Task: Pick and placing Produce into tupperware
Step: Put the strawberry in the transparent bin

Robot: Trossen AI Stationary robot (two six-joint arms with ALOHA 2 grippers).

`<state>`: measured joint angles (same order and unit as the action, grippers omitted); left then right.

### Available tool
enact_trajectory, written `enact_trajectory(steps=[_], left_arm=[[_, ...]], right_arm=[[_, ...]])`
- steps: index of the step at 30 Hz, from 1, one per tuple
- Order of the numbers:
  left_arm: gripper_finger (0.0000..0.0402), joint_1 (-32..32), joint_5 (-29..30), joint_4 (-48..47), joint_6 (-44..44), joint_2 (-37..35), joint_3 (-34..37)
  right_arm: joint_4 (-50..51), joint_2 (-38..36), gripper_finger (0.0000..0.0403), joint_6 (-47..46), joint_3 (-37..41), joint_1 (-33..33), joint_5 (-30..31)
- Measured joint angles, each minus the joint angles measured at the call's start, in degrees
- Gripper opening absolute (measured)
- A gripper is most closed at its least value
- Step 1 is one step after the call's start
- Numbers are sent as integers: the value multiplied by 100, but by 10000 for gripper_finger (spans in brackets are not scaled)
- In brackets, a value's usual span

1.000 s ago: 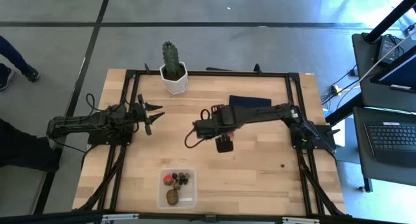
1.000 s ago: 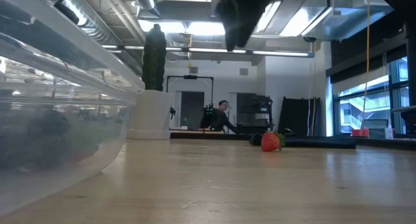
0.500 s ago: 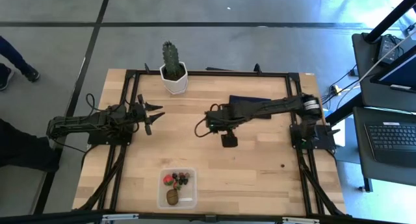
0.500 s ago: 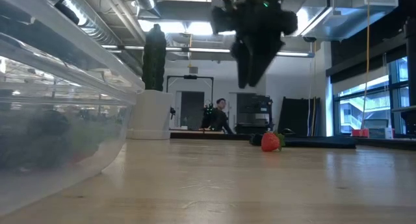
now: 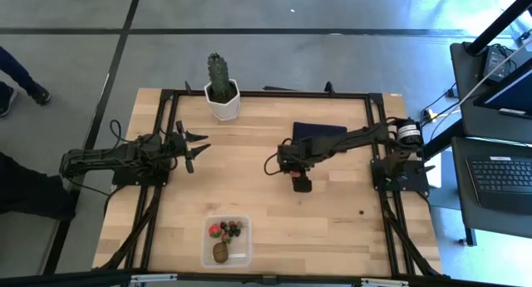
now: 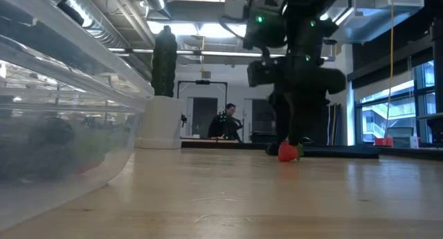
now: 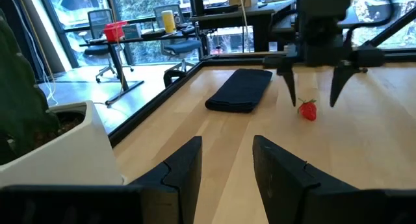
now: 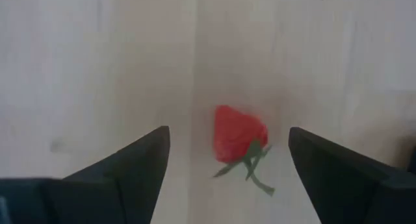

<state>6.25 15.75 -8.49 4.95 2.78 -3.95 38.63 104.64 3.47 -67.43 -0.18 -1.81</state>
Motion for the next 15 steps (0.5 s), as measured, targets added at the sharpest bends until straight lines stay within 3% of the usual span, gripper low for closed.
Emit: enact_trajectory(steps=[15], left_arm=[[130, -1, 4, 0, 13, -1, 0]], right_arm=[[-960, 0, 314, 4, 677, -170, -86]])
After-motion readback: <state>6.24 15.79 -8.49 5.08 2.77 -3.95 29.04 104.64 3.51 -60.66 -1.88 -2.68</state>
